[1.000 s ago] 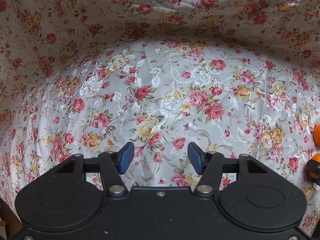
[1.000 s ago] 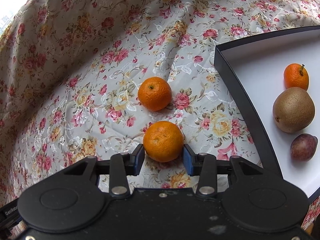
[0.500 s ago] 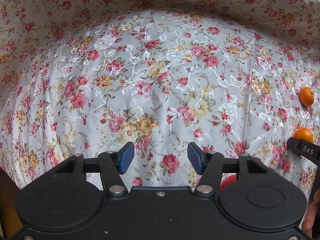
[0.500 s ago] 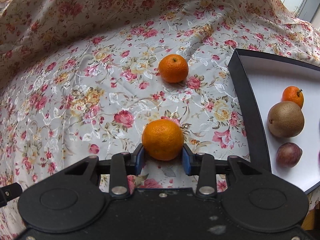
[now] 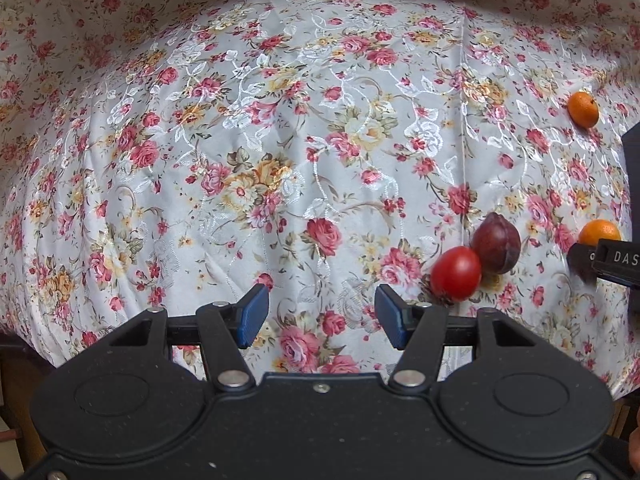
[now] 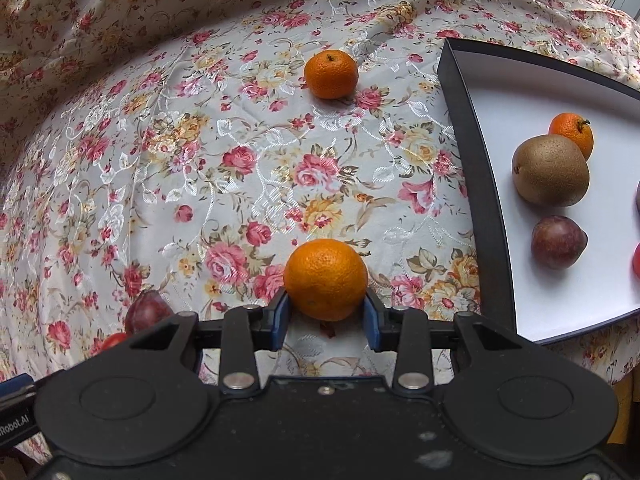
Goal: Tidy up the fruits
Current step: 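Close the right gripper on the tangerine while the left lowers onto a red tomato, then lift the tangerine with the right gripper while the left gripper closes on the tomato, then carry the tangerine with the right gripper and tomato with the left toward the box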
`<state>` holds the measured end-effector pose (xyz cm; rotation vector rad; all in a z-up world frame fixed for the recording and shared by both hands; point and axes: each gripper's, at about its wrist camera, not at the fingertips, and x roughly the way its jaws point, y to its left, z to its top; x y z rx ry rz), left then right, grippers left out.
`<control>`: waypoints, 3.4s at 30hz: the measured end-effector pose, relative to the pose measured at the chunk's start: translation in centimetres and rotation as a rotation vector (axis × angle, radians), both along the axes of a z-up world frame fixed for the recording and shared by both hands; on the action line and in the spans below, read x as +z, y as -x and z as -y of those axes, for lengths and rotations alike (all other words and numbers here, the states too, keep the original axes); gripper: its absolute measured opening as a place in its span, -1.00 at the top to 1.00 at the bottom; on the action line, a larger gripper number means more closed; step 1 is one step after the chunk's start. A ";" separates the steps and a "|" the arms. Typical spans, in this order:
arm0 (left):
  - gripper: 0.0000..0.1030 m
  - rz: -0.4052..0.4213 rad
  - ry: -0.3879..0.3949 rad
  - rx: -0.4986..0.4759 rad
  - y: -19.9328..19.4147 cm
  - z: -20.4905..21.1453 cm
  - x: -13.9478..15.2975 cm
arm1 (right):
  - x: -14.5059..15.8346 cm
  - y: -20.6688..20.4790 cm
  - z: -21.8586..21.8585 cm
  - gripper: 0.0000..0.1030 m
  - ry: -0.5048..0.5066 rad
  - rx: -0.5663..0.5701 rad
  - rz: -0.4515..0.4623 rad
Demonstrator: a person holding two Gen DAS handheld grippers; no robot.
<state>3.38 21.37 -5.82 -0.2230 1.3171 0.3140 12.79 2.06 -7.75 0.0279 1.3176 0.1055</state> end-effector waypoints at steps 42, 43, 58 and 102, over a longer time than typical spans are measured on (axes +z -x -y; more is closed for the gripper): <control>0.23 0.082 0.143 -0.008 -3.1 3.0 -2.3 | -0.4 -1.1 4.0 0.40 -0.246 -0.172 -0.070; 0.23 0.083 0.142 -0.002 -3.1 2.9 -2.3 | -0.4 -1.2 4.2 0.40 -0.252 -0.185 -0.071; 0.23 0.094 0.161 0.101 -1.9 0.0 -1.9 | -0.6 -2.5 6.1 0.36 -0.324 -0.354 -0.051; 0.23 0.140 0.143 0.082 -1.7 -1.3 -1.1 | 3.8 -5.9 2.6 0.36 -0.096 -0.260 0.312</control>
